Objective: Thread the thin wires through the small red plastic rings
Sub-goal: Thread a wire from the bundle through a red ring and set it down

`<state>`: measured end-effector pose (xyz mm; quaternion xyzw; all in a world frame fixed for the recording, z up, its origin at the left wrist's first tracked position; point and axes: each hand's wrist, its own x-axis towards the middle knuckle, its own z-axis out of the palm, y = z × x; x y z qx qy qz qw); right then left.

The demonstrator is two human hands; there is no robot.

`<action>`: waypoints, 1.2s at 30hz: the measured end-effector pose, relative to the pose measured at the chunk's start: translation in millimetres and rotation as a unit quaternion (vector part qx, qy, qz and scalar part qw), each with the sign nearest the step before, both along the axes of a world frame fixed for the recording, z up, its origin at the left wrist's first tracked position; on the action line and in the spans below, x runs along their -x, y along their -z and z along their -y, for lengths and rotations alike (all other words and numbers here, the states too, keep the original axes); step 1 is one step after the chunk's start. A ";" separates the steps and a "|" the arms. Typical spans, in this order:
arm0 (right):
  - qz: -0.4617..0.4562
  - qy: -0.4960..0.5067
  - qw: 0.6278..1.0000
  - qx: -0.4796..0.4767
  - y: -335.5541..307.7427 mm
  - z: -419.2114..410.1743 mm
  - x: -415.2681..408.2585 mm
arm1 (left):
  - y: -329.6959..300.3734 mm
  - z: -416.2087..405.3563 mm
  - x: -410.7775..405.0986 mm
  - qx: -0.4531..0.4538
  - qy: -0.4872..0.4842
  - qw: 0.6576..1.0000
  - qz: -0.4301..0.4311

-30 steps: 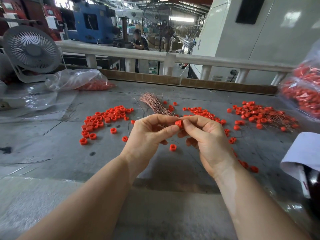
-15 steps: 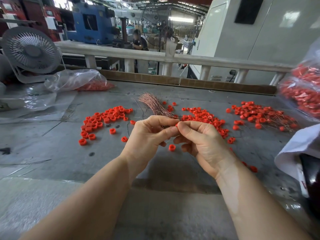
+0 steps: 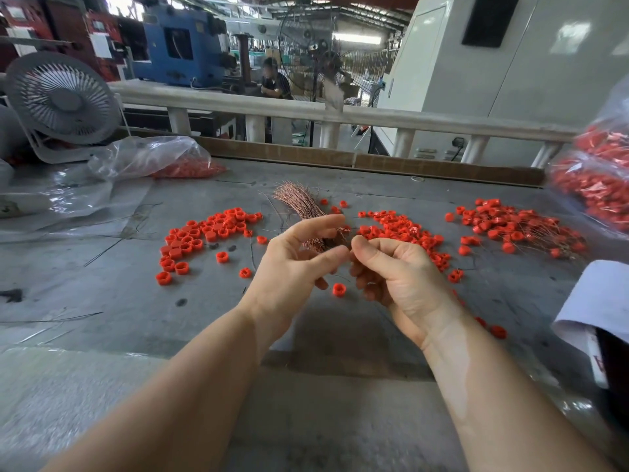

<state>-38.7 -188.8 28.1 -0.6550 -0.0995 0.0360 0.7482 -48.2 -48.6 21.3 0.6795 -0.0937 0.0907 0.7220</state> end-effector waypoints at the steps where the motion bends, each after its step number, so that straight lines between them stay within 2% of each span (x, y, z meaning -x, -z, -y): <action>1: 0.005 0.009 1.000 0.004 0.7 0.4 -0.8 | -0.7 -0.9 -0.7 0.017 -0.014 1.000 -0.018; 6: 0.045 0.058 0.996 0.055 5.8 0.0 -4.8 | -2.4 -1.1 -1.2 0.035 -0.037 0.997 -0.061; 18: 0.107 0.160 0.971 0.142 13.8 1.2 -11.4 | -0.6 -1.6 -1.7 0.016 -0.028 0.997 -0.072; 20: 0.120 0.157 0.962 0.186 14.7 -0.2 -9.1 | -0.8 -0.9 -0.9 0.010 -0.021 0.997 -0.069; 25: 0.246 0.171 0.885 0.356 17.1 -5.2 -1.9 | -0.1 1.0 -1.2 -0.003 -0.022 0.997 -0.078; 36: 0.355 0.180 0.802 0.445 12.1 -6.8 7.9 | 6.9 4.1 -4.2 -0.034 0.003 0.997 -0.073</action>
